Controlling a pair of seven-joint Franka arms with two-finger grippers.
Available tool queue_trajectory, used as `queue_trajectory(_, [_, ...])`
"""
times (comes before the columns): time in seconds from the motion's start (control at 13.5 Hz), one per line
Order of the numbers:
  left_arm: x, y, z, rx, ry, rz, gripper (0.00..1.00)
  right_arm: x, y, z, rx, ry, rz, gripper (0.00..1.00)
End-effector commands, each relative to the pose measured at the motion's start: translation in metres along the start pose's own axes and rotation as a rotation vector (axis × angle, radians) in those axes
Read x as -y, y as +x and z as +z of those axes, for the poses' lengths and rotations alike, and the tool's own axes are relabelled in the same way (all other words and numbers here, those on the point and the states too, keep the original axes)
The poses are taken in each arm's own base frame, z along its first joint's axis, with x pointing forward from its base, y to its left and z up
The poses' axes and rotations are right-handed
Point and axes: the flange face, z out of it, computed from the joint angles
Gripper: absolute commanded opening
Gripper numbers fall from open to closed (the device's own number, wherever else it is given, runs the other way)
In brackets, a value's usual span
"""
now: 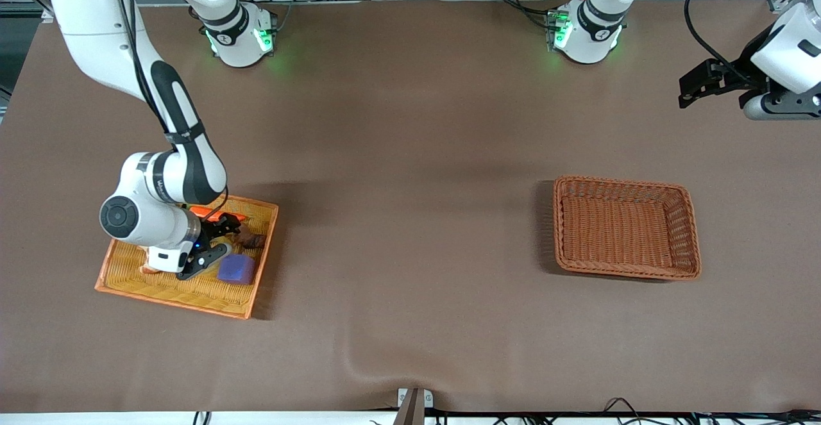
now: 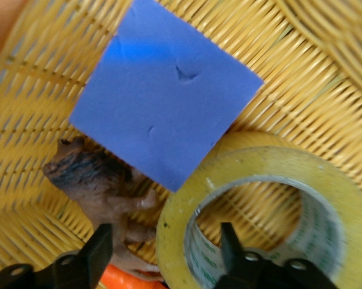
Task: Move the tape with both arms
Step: 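Reach the right gripper down into the yellow tray and grasp the tape roll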
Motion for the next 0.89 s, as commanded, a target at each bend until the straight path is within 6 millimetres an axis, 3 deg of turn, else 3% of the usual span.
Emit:
queue_trajectory(0.0, [-0.002, -0.009, -0.011, 0.008, -0.016, 0.007, 1.00, -0.002, 0.007, -0.003, -0.018, 0.038, 0.019, 0.05])
queue_trajectory(0.07, [-0.003, -0.008, -0.008, 0.017, -0.017, -0.004, 1.00, -0.002, 0.009, -0.015, -0.003, 0.057, 0.016, 0.00])
queue_trajectory(0.22, [0.001, -0.005, -0.005, 0.022, -0.006, -0.015, 1.00, -0.009, 0.013, -0.055, 0.062, 0.121, 0.005, 0.00])
queue_trajectory(0.52, [0.000, 0.003, 0.000, 0.030, -0.007, -0.019, 1.00, 0.012, 0.012, -0.141, 0.128, 0.180, 0.013, 0.00])
queue_trajectory(0.66, [-0.003, 0.003, -0.004, 0.021, -0.011, -0.014, 1.00, 0.046, 0.028, -0.167, 0.134, 0.171, 0.062, 0.00])
queue_trajectory(0.81, [0.000, 0.006, 0.001, 0.031, -0.006, -0.020, 1.00, 0.108, 0.062, -0.191, 0.104, 0.142, 0.114, 0.00])
